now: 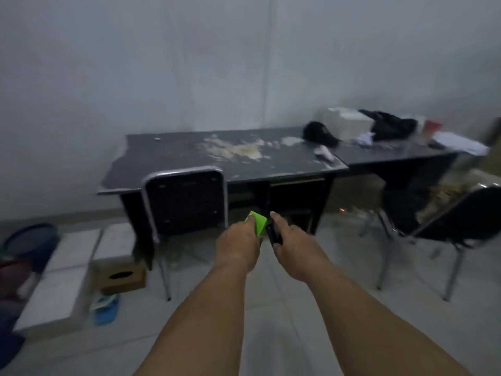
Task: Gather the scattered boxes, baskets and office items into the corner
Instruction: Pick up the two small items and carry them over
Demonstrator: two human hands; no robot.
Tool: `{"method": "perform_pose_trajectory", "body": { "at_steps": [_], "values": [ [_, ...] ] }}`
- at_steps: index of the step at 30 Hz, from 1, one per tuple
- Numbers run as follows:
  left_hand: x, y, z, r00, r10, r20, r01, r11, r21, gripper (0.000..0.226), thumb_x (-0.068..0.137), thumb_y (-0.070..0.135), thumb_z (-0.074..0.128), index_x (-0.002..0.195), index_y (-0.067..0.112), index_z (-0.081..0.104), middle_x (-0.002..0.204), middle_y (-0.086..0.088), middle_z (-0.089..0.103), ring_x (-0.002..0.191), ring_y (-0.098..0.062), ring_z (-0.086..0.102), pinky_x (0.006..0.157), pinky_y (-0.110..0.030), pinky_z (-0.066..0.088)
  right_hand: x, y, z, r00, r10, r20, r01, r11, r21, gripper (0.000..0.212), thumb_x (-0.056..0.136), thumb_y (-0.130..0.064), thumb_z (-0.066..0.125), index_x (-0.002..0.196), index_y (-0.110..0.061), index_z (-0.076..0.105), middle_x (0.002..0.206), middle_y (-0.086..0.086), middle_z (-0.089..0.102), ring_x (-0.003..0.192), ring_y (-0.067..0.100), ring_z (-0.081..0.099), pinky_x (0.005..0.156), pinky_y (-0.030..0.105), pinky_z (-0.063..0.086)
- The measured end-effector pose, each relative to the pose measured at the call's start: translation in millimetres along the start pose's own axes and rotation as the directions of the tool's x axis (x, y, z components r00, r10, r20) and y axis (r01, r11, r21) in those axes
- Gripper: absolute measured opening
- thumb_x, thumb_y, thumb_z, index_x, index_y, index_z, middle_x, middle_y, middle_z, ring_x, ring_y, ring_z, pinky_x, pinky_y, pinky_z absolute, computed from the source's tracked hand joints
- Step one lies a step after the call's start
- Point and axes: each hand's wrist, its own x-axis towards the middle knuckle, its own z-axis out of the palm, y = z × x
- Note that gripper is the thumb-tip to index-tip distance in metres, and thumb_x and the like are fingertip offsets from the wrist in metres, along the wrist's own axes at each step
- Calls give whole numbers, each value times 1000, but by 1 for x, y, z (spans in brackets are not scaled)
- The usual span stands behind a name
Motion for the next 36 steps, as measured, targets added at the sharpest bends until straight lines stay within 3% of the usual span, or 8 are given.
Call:
{"method": "perform_pose_trajectory", "body": {
  "at_steps": [3, 10, 14, 23, 28, 33, 36],
  "values": [
    [-9, -95, -49, 988, -123, -92, 124, 992, 9, 48, 96, 34, 51, 141, 21, 40, 120, -11, 60, 108, -32, 58, 79, -37, 46, 31, -97, 27, 987, -156, 43, 157, 987, -21, 73, 94, -31, 50, 151, -43, 6, 132, 12, 48, 117, 36, 51, 93, 40, 44],
    [-56, -316, -133, 921, -369, -123, 380, 921, 82, 53, 96, 38, 50, 142, 18, 37, 124, -14, 58, 113, -33, 54, 84, -38, 46, 70, -319, 126, 887, -421, 191, 421, 906, 42, 71, 91, -32, 57, 150, -37, 17, 132, 14, 53, 118, 35, 52, 94, 40, 46],
    [-76, -402, -155, 872, -466, -148, 478, 876, 63, 44, 97, 37, 49, 135, 17, 42, 119, -13, 60, 108, -33, 57, 72, -36, 41, 85, -403, 172, 816, -496, 296, 500, 864, 68, 69, 93, -30, 56, 150, -36, 18, 134, 13, 54, 116, 34, 54, 93, 39, 47],
    [-44, -532, -154, 753, -645, -131, 648, 761, -28, 34, 96, 35, 53, 126, 18, 49, 115, -12, 63, 103, -32, 60, 80, -40, 50, 182, -498, 261, 710, -537, 456, 587, 809, 37, 72, 94, -30, 56, 151, -32, 13, 135, 15, 52, 116, 33, 53, 91, 37, 45],
    [-7, -587, -139, 659, -751, -40, 747, 659, -89, 36, 94, 38, 52, 128, 23, 51, 119, -9, 62, 105, -32, 60, 82, -41, 52, 248, -529, 301, 638, -519, 569, 625, 781, 12, 71, 94, -29, 55, 152, -30, 14, 136, 17, 52, 116, 34, 53, 94, 39, 47],
    [13, -641, -117, 587, -805, 81, 809, 583, -75, 34, 95, 36, 53, 125, 20, 52, 119, -11, 62, 107, -32, 60, 82, -41, 50, 295, -558, 351, 580, -470, 665, 644, 764, -22, 62, 93, -29, 55, 148, -27, 27, 133, 15, 54, 115, 33, 55, 94, 40, 48],
    [18, -679, -97, 583, -796, 164, 810, 586, -29, 34, 96, 30, 53, 127, 17, 52, 120, -11, 61, 110, -30, 59, 84, -39, 49, 307, -565, 391, 576, -419, 701, 623, 781, -45, 50, 90, -26, 55, 139, -26, 40, 125, 13, 58, 108, 30, 58, 89, 41, 51]
  ]
}}
